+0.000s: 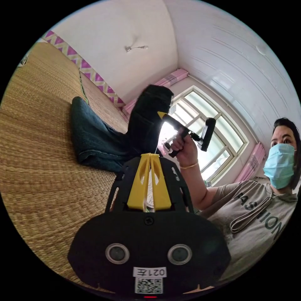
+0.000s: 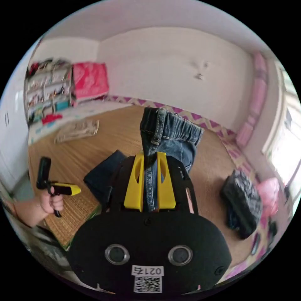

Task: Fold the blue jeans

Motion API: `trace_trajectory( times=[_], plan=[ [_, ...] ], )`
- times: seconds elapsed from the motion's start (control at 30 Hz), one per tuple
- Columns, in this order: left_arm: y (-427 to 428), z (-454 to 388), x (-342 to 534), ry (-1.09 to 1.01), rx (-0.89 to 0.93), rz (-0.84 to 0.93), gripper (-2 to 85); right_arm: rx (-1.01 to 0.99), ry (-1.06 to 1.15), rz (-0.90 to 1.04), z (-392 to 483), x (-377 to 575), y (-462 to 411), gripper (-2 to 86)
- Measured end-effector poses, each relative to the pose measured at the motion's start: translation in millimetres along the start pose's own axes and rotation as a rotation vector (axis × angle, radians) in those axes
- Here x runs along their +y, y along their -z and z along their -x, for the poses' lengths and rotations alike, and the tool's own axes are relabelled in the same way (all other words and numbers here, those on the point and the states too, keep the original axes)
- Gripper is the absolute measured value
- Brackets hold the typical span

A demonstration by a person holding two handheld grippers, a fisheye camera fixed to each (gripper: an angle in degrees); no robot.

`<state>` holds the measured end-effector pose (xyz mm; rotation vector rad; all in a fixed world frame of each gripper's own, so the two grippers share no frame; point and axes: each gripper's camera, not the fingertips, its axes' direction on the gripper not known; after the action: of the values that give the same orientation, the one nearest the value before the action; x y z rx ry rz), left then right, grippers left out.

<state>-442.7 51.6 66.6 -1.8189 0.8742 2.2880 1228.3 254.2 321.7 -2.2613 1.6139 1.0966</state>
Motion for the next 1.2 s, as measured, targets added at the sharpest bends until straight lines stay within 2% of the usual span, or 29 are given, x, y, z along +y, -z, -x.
trace_trajectory(
  times=[0.07,0.13,0.2,0.33,0.4,0.47,0.57,0.63,0.77,0.8,0.87,0.93,1.03,1.1,1.2],
  plan=[
    [4.1,5.6,0.1,0.006,0.009,-0.009,-0.9,0.028,0.174,0.058,87.4,-14.5,-49.9,6.7],
    [7.8,12.6,-0.7,0.018,0.019,-0.011,-1.0,-0.032,0.365,0.229,182.2,-4.6,-139.8,6.6],
    [7.1,15.8,-3.0,0.020,0.022,0.025,-1.0,-0.074,0.419,0.347,219.5,17.9,-196.0,6.5],
    [16.8,14.9,-6.7,-0.033,0.039,0.012,-1.0,-0.090,0.298,0.251,203.3,23.7,-188.4,6.4],
    [14.9,17.0,-11.4,-0.014,0.024,0.070,-1.0,-0.099,0.297,0.230,199.7,35.2,-191.3,6.4],
    [18.7,5.9,-14.2,-0.118,0.100,0.048,-1.0,-0.158,0.283,0.263,191.8,50.2,-208.1,6.5],
    [31.9,3.4,-18.5,-0.151,0.235,0.009,-0.9,-0.275,0.209,0.225,157.9,70.5,-217.7,6.6],
    [52.3,7.9,-25.2,-0.133,0.299,-0.091,-0.9,-0.377,0.107,0.199,124.2,89.5,-227.8,7.0],
    [78.5,12.9,-48.1,-0.015,0.199,-0.192,-0.5,-0.573,-0.033,0.201,67.1,123.4,-260.8,7.5],
    [84.9,13.9,-60.7,0.028,0.141,-0.196,-0.2,-0.643,-0.062,0.241,39.6,126.1,-261.1,7.2],
    [95.1,14.7,-82.0,0.054,0.024,-0.195,1.3,-0.708,-0.112,0.192,-12.2,136.8,-243.8,7.2],
    [104.3,22.9,-117.5,0.099,-0.167,-0.147,5.9,-0.581,-0.201,0.130,-96.1,164.0,-215.1,8.2],
    [102.3,47.5,-165.6,0.188,-0.264,-0.029,12.0,-0.420,-0.302,0.181,-198.8,206.2,-214.9,9.8],
    [93.9,63.6,-191.7,0.236,-0.288,0.058,14.3,-0.428,-0.386,0.243,-254.8,235.9,-234.7,10.8],
    [72.5,96.4,-225.0,0.341,-0.267,0.207,17.2,-0.586,-0.562,0.367,-326.6,289.8,-291.6,13.0]
  ],
)
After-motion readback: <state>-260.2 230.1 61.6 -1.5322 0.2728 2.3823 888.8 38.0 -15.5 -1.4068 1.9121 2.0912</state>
